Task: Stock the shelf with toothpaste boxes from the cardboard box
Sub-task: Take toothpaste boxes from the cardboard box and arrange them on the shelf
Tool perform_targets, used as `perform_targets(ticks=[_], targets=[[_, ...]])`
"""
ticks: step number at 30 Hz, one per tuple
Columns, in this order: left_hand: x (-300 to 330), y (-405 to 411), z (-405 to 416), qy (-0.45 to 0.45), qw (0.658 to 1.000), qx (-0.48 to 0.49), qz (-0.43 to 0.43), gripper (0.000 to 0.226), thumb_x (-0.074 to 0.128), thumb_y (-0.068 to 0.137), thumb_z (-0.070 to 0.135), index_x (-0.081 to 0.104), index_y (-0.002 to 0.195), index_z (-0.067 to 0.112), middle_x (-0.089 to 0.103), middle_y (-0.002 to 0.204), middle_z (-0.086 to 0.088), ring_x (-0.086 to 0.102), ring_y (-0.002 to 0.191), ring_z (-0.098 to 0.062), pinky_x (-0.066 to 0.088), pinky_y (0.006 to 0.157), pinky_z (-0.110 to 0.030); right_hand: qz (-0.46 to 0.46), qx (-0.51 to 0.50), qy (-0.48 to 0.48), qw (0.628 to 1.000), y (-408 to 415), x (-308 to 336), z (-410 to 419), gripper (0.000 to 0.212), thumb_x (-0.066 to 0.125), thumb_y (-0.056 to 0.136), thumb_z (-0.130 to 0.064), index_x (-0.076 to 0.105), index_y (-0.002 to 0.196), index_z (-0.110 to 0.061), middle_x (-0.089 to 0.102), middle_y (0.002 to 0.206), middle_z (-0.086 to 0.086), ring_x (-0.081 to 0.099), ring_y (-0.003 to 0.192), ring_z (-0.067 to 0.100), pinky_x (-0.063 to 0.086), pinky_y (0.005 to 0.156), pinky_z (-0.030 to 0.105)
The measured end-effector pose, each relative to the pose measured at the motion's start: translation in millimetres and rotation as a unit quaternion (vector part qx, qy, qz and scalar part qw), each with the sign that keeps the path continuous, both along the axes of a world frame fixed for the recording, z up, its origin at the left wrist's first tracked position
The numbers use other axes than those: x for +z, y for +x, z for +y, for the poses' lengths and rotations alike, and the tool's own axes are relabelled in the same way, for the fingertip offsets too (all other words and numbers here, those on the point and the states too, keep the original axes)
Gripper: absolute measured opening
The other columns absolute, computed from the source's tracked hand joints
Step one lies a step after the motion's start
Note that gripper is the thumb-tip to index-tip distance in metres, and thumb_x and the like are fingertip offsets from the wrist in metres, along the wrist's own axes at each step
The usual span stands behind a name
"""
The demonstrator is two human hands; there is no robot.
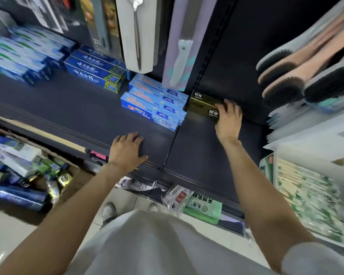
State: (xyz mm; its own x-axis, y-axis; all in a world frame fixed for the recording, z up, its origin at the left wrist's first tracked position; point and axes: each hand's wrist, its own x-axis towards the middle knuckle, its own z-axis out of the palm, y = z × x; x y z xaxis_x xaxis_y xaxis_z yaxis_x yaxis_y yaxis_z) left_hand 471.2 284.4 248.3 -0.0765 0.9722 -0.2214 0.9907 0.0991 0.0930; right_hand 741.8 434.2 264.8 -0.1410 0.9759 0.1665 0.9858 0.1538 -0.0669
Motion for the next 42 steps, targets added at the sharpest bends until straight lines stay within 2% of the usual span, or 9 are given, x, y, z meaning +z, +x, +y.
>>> perform_targets(ticks=[5, 7, 11, 13, 16, 22, 31, 36, 42], targets=[[-3, 2, -2, -0.002, 0.999, 0.025, -0.041, 0.069, 0.059, 0.085, 0.05, 0.035, 0.144, 0.024, 0.028, 0.153, 0.004, 0.03, 0.139, -0.022, 0.021, 0.113, -0.035, -0.02, 0.009, -0.074, 0.997, -6, -13, -4, 0.072, 0.054, 0.087, -0.011, 0.018, 0.149, -0.01, 0.018, 0.157, 0.007, 0.016, 0.144, 0.027, 0.019, 0.114, 0.045], [-5, 2, -3, -0.007, 0.999, 0.022, -0.041, 0.069, 0.057, 0.085, 0.05, 0.032, 0.145, 0.025, 0.025, 0.154, 0.005, 0.027, 0.141, -0.02, 0.02, 0.114, -0.036, 0.0, -0.001, -0.088, 0.996, -11, -10, -17, 0.071, 0.053, 0.089, -0.015, 0.015, 0.149, -0.008, 0.014, 0.157, 0.01, 0.01, 0.145, 0.026, 0.013, 0.118, 0.046], [-10, -3, -9, 0.009, 0.991, 0.037, -0.128, 0.062, 0.059, 0.087, 0.04, 0.038, 0.143, 0.024, 0.029, 0.153, 0.005, 0.024, 0.143, -0.018, 0.016, 0.116, -0.04, 0.074, 0.082, -0.038, 0.993, -45, 6, -69, 0.056, 0.055, 0.089, -0.015, 0.036, 0.141, -0.011, 0.031, 0.151, 0.014, 0.023, 0.141, 0.031, 0.02, 0.114, 0.049], [-11, -9, -20, 0.075, 0.973, 0.057, -0.213, 0.05, 0.06, 0.086, 0.031, 0.052, 0.133, 0.017, 0.047, 0.142, -0.002, 0.04, 0.134, -0.023, 0.027, 0.112, -0.041, 0.105, 0.134, -0.04, 0.985, -69, 12, -98, 0.047, 0.057, 0.089, -0.015, 0.046, 0.134, -0.012, 0.039, 0.145, 0.014, 0.031, 0.137, 0.033, 0.027, 0.11, 0.048], [-12, -24, -52, 0.179, 0.937, 0.109, -0.281, 0.031, 0.061, 0.08, 0.016, 0.065, 0.11, 0.008, 0.066, 0.107, -0.008, 0.057, 0.101, -0.022, 0.038, 0.091, -0.026, 0.153, 0.21, -0.062, 0.964, -104, 16, -130, 0.035, 0.06, 0.086, -0.011, 0.059, 0.121, -0.011, 0.055, 0.13, 0.011, 0.049, 0.121, 0.031, 0.04, 0.099, 0.044], [-19, -91, -141, 0.212, 0.874, 0.321, -0.298, 0.015, 0.062, 0.085, 0.011, 0.063, 0.1, 0.013, 0.059, 0.081, 0.008, 0.051, 0.075, -0.01, 0.031, 0.061, -0.014, 0.126, 0.322, -0.208, 0.915, -186, 10, -180, 0.022, 0.055, 0.09, -0.015, 0.065, 0.109, -0.02, 0.07, 0.102, 0.001, 0.065, 0.089, 0.028, 0.049, 0.069, 0.037], [-75, -275, -275, -0.067, 0.802, 0.496, -0.325, 0.035, 0.055, 0.083, 0.034, 0.06, 0.114, 0.02, 0.069, 0.11, -0.003, 0.062, 0.101, -0.024, 0.047, 0.089, -0.032, 0.015, 0.394, -0.368, 0.842, -360, -56, -236, 0.03, 0.049, 0.094, -0.023, 0.056, 0.123, -0.022, 0.066, 0.115, -0.002, 0.061, 0.102, 0.021, 0.049, 0.081, 0.035], [-113, -367, -312, -0.051, 0.79, 0.539, -0.288, 0.034, 0.061, 0.088, 0.026, 0.056, 0.121, 0.019, 0.063, 0.115, 0.001, 0.06, 0.094, -0.015, 0.045, 0.084, -0.027, 0.01, 0.393, -0.434, 0.811, -461, -97, -258, 0.032, 0.05, 0.094, -0.021, 0.054, 0.126, -0.02, 0.064, 0.118, 0.001, 0.059, 0.107, 0.021, 0.047, 0.084, 0.031], [-193, -439, -305, -0.029, 0.734, 0.602, -0.313, 0.056, 0.064, 0.087, 0.031, 0.043, 0.136, 0.016, 0.056, 0.128, -0.004, 0.061, 0.102, -0.02, 0.046, 0.087, -0.032, 0.047, 0.388, -0.473, 0.79, -561, -178, -261, 0.046, 0.062, 0.089, -0.025, 0.048, 0.133, -0.02, 0.059, 0.126, 0.001, 0.054, 0.116, 0.018, 0.045, 0.094, 0.033]])
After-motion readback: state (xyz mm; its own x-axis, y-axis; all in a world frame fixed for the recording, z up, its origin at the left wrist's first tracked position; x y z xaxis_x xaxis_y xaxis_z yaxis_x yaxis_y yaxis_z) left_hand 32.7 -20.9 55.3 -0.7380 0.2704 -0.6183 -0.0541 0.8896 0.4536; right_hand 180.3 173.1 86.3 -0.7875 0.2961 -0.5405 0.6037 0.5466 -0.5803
